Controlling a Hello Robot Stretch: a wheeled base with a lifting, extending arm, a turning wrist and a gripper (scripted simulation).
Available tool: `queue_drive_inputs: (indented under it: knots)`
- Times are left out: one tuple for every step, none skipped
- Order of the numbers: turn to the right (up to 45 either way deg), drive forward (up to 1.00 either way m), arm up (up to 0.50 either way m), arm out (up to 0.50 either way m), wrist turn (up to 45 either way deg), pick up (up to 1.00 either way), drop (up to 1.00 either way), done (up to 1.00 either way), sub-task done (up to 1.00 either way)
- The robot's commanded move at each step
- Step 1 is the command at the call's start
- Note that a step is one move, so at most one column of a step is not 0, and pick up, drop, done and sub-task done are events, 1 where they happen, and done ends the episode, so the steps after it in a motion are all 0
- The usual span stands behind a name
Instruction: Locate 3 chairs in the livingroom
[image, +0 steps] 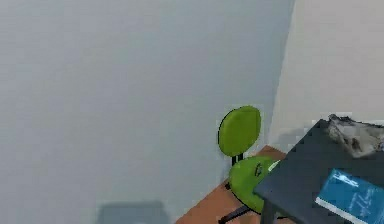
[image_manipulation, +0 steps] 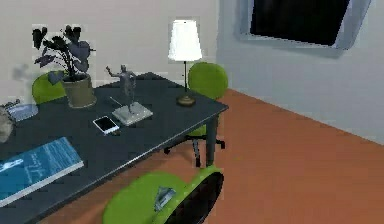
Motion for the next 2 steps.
queue_drive_inputs:
  knots:
    - [0.0, 0.20, 0.00, 0.00, 0.0, 0.00, 0.00, 0.00, 0.00]
    - [27.0, 0.00, 0.00, 0.00, 0.0, 0.00, 0.00, 0.00, 0.00]
